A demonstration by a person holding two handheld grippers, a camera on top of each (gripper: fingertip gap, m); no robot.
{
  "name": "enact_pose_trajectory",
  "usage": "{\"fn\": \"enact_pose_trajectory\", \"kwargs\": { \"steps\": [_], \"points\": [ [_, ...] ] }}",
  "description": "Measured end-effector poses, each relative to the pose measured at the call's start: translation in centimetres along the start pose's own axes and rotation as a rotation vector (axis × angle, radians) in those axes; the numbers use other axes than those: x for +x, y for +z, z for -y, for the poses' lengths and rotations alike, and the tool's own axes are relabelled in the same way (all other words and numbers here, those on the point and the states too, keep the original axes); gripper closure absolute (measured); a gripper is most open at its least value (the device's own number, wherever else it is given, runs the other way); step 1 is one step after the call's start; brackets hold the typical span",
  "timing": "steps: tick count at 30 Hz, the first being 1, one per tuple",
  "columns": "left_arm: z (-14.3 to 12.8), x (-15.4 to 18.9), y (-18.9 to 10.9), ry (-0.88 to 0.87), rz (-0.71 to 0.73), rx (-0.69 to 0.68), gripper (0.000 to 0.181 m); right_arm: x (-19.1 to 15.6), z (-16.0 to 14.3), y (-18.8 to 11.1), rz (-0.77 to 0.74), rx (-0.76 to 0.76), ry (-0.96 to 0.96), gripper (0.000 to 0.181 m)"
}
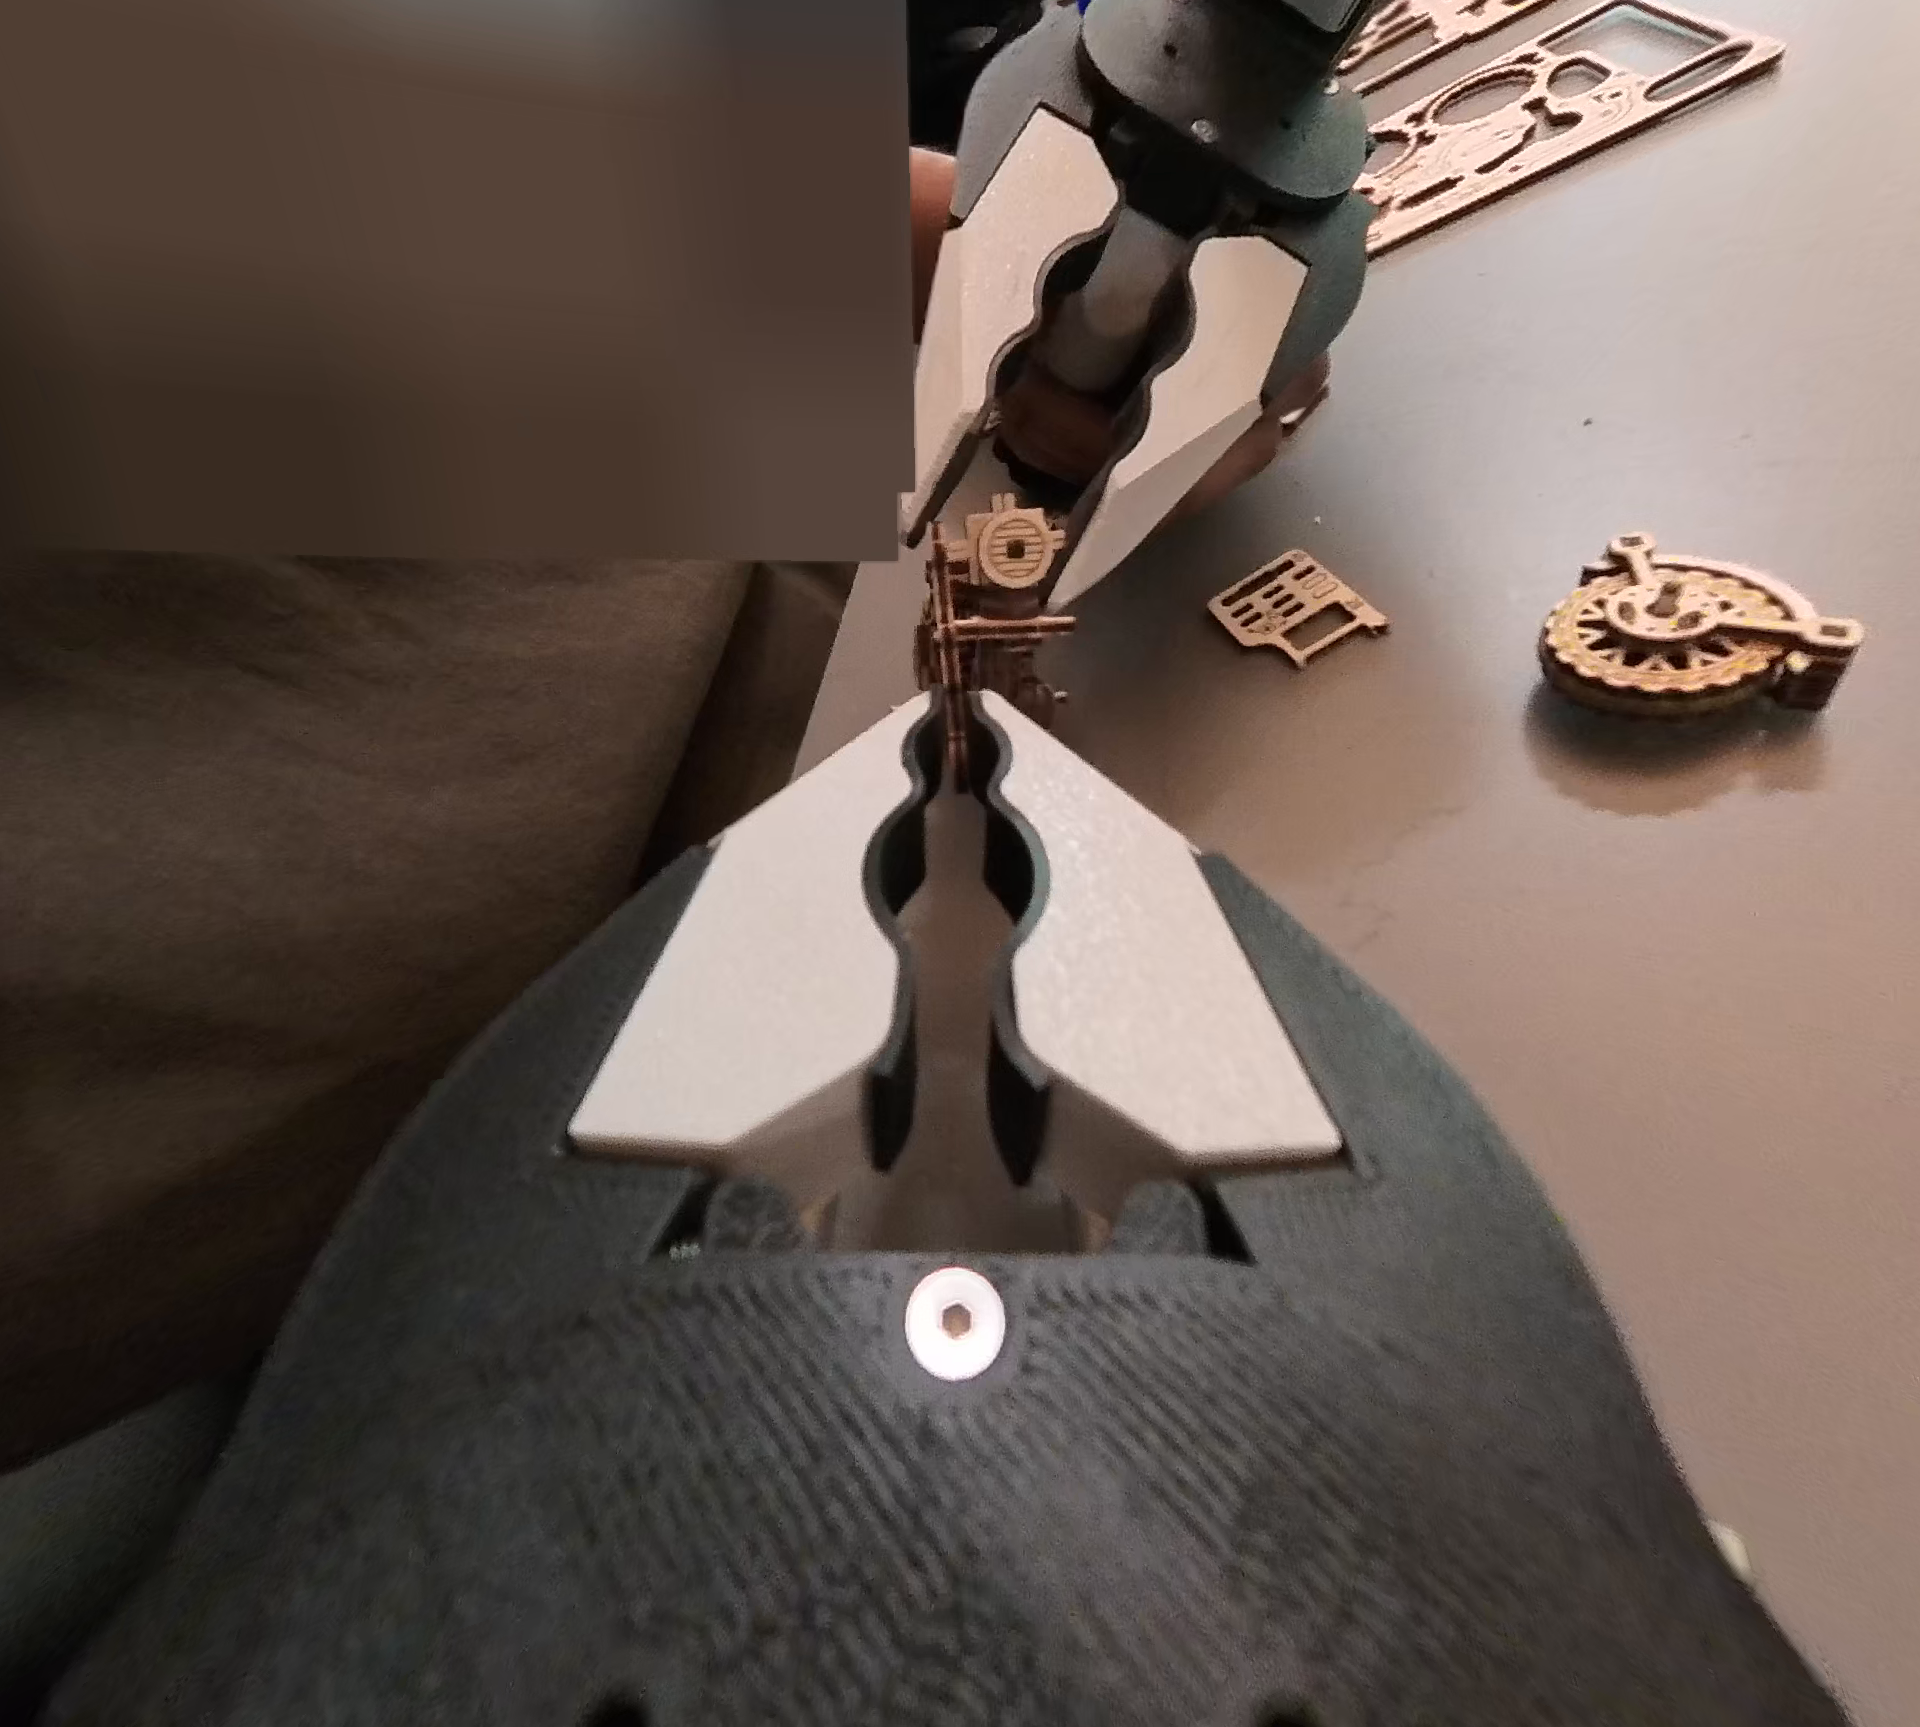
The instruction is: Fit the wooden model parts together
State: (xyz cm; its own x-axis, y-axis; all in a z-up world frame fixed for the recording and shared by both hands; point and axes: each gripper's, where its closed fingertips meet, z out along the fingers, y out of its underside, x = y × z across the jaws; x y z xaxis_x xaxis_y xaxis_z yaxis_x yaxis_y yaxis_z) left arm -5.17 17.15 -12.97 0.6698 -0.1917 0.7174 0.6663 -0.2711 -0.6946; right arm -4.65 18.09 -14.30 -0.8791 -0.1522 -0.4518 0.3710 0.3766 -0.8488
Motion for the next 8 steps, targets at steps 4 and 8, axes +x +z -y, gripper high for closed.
{"fn": "enact_pose_trajectory", "kwargs": {
  "steps": [4,8],
  "points": [
    [0.32,-0.39,-0.18,-0.056,0.000,0.018,0.158,0.50,0.16,-0.14,0.007,0.014,0.062,0.179],
    [0.46,-0.61,-0.30,-0.101,-0.004,0.028,0.158,0.82,0.26,-0.21,0.005,0.021,0.088,0.179]
  ]
}}
